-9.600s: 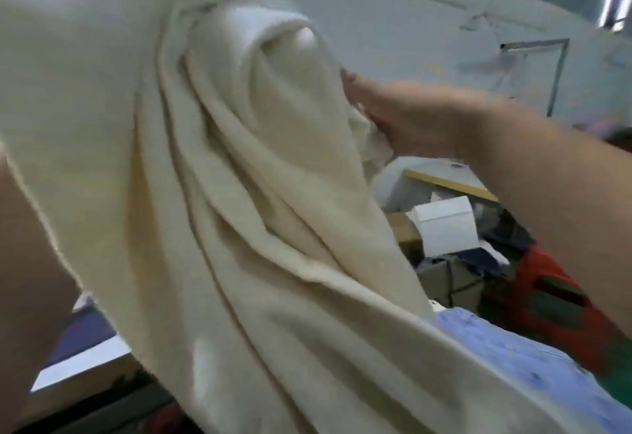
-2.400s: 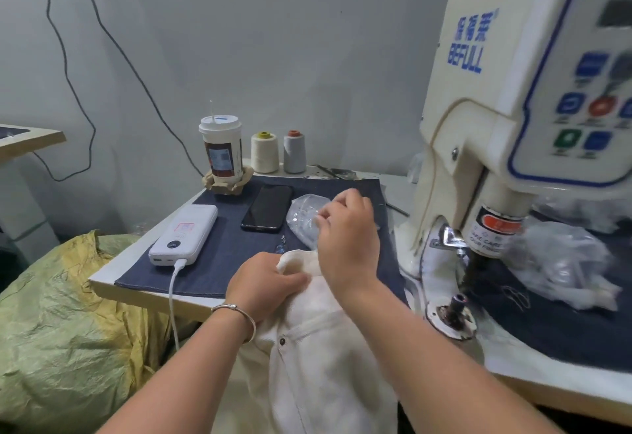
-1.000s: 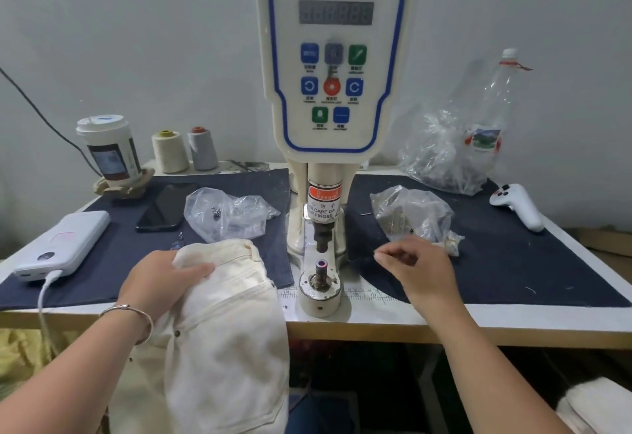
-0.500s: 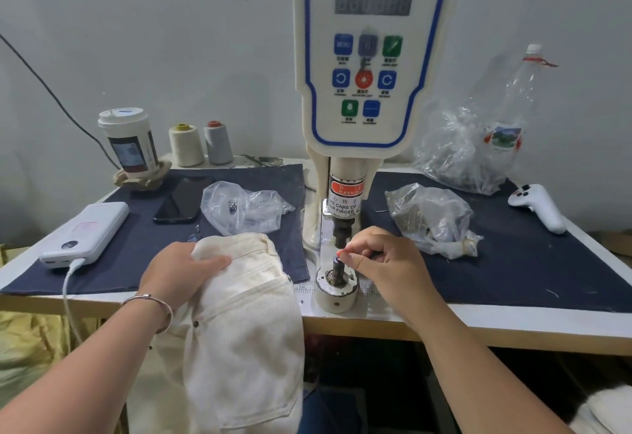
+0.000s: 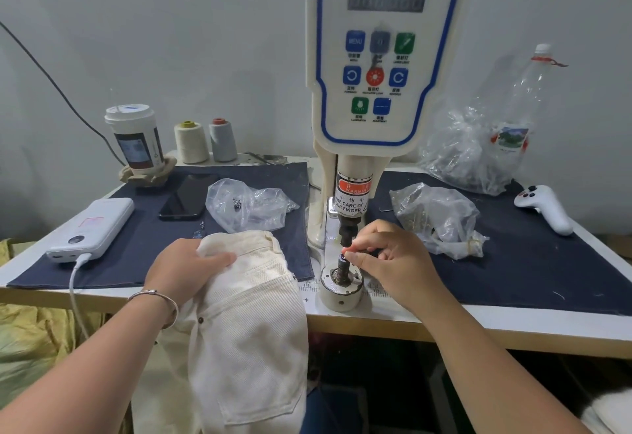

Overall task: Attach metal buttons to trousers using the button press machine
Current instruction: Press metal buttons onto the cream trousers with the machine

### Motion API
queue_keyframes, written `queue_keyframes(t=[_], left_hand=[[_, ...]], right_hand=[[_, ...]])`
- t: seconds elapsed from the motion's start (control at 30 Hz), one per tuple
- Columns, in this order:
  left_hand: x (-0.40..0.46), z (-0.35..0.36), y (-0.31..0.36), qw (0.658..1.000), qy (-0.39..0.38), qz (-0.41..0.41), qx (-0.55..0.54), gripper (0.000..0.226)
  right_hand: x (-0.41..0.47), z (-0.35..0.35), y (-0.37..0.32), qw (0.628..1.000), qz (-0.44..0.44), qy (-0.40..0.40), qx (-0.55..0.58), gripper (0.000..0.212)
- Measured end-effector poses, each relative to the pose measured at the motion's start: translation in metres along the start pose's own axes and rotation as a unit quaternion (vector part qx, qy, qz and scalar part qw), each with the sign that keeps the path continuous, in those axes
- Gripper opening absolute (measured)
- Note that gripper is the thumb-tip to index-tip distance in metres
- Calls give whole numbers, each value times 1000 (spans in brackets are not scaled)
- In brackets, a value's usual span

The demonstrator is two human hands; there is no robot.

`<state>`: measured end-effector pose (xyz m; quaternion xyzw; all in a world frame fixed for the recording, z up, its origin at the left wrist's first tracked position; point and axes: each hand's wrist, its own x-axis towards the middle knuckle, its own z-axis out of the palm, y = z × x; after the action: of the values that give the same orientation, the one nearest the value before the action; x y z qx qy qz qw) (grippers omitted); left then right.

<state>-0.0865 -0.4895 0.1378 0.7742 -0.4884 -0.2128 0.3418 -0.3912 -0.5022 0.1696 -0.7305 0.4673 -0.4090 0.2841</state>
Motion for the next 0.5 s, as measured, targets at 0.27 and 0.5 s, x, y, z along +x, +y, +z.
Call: queue_keyframes(t=[0.27, 0.5], left_hand=[[1, 1, -1, 1000, 4, -1, 5, 27], [-15, -13, 6, 996, -24, 2, -83, 25]], right_hand=[[-2, -2, 0, 1000, -2, 9, 4, 4], [-54, -1, -13, 987, -18, 163, 2, 9]])
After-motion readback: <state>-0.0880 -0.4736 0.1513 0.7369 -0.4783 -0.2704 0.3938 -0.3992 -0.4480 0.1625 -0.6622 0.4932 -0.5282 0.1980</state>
